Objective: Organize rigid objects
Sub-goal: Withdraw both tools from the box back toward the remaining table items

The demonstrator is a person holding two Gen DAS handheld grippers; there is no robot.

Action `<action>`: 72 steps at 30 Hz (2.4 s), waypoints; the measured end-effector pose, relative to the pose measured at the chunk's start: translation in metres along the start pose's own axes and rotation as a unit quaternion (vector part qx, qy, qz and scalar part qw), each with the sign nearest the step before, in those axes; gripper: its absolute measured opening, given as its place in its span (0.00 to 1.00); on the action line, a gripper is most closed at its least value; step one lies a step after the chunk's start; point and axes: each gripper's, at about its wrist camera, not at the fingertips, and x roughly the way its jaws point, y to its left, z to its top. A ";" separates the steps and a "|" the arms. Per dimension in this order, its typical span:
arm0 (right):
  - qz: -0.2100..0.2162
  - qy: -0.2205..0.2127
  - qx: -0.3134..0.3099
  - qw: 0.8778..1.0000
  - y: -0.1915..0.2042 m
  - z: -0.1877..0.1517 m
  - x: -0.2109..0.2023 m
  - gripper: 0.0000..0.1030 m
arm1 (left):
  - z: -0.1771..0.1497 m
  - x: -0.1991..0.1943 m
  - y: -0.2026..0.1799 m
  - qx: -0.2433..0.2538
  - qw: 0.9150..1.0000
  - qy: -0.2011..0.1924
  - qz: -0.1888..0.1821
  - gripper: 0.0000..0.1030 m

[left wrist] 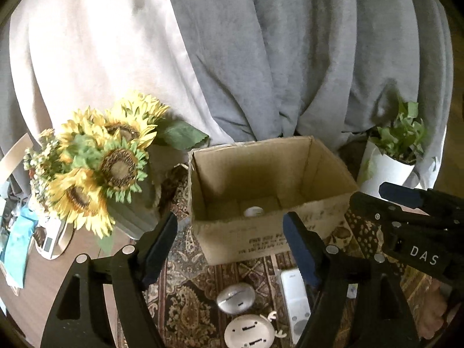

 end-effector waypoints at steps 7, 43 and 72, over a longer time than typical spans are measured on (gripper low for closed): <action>-0.006 -0.005 -0.004 1.000 0.009 -0.022 -0.016 0.55 | -0.023 -0.018 0.002 0.004 1.000 -0.008 0.001 0.76; 0.006 0.023 0.000 1.000 0.019 -0.115 -0.026 0.55 | -0.118 -0.031 -0.010 0.065 0.997 0.028 -0.027 0.81; -0.013 0.082 -0.016 0.996 0.021 -0.140 0.032 0.55 | -0.156 0.033 -0.014 0.144 0.981 0.101 -0.085 0.87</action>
